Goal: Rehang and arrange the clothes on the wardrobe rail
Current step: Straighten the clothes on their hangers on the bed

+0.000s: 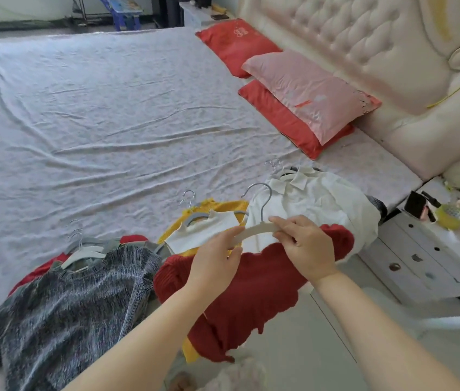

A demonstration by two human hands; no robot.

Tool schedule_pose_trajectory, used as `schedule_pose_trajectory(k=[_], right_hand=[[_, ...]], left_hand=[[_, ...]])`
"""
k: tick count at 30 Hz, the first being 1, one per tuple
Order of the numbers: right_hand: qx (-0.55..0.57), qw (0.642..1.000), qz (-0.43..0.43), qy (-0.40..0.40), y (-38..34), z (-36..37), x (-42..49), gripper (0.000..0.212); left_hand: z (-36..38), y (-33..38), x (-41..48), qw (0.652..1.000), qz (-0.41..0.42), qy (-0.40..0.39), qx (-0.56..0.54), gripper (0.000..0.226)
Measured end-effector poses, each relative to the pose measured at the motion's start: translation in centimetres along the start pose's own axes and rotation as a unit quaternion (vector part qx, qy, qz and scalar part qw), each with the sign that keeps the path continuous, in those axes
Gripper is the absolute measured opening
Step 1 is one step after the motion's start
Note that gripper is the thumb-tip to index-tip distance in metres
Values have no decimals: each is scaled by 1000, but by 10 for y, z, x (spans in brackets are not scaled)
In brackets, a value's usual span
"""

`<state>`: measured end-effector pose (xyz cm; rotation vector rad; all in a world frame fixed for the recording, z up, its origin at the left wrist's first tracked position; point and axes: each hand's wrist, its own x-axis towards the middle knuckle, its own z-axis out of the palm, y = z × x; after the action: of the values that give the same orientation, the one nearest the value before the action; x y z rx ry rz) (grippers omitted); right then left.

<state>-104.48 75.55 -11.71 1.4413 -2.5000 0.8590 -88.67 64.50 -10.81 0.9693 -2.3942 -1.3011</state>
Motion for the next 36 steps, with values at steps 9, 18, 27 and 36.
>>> schedule_pose_trajectory(k=[9,18,27,36], right_hand=[[76,988,-18,-133,27,87,108,35],[-5,925,-2,-379,55,201,180,48],[45,891,-21,-450,42,209,149,42],[53,884,-88,-456,-17,194,123,41]], left_hand=[[2,-43,99,989,-123,86,1,41],[7,-100,151,962,-245,118,28,50],[2,-112,93,917,-368,156,17,47],[-57,-103,21,890,-397,222,14,46]])
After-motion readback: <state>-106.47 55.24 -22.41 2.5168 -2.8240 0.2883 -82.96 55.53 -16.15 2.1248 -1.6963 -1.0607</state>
